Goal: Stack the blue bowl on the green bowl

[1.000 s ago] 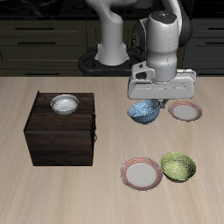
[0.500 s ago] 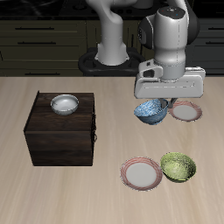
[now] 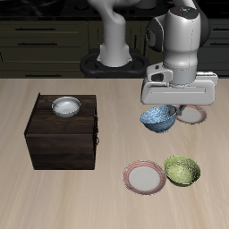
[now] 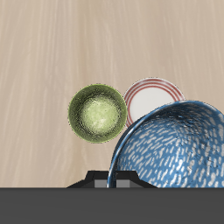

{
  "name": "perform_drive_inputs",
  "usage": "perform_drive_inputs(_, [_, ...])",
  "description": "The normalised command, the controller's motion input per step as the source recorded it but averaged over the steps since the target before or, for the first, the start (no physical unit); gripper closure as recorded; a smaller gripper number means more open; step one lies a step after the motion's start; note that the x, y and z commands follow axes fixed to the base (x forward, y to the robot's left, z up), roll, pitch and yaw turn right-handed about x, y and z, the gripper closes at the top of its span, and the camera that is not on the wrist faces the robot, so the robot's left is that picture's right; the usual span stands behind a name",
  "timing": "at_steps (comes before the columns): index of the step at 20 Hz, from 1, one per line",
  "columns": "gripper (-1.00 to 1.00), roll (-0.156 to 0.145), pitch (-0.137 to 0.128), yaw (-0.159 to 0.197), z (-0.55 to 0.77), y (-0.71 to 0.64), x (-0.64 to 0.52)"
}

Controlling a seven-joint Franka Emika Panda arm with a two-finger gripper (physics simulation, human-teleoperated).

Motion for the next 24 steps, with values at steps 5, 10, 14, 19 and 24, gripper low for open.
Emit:
perform_drive_inputs(5, [1.0,-0.001,-0.002,-0.007,0.04,0.19,0.15])
perform_drive_inputs(10, [1.0,-0.005,0.013,-0.011,-0.04,0.19,0.18])
perform_drive_inputs(14, [1.0,-0.006,0.003,0.004,-0.05,0.11,0.15])
perform_drive_inputs(19, [1.0,-0.017,-0.002,0.001,-0.01,0.02,0.16])
perform_drive_inputs(24, [1.0,-0.018,0.014,-0.004,-0.08,0.01,0.17])
